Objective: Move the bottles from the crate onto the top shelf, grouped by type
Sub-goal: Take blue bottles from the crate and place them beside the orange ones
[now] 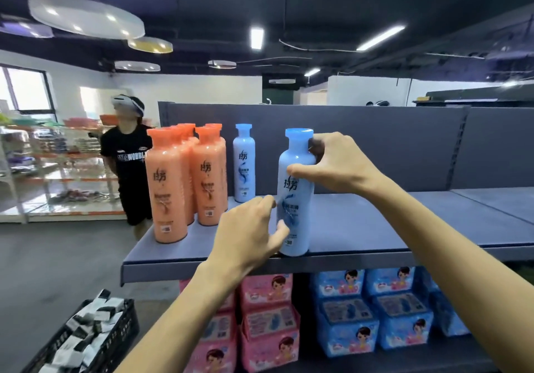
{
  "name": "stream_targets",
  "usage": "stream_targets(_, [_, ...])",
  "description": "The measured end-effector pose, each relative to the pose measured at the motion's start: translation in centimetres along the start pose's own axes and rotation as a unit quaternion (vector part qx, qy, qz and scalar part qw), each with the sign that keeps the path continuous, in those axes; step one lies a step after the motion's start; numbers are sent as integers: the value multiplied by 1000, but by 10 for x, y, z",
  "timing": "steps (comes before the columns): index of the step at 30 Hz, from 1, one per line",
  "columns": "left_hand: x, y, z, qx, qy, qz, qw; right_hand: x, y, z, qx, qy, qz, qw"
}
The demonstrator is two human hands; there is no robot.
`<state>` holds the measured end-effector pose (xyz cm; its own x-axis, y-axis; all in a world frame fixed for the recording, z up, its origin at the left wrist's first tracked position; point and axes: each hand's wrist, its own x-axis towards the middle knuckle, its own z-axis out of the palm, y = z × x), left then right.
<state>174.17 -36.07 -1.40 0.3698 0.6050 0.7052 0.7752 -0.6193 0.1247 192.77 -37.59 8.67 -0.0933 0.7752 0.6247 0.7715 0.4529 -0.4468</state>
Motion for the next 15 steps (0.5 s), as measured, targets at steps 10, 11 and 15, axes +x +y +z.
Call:
stream_targets(10, [12, -18, 7, 39, -3, -69, 997, 33, 3, 20, -2, -19, -8, 1000])
stream_targets(11, [15, -20, 9, 35, -10, -84, 996, 35, 3, 23, -1, -22, -6, 1000])
stream_targets(15, [23, -22, 17, 25, -48, -131, 990, 37, 5, 36, 10, -34, 5, 999])
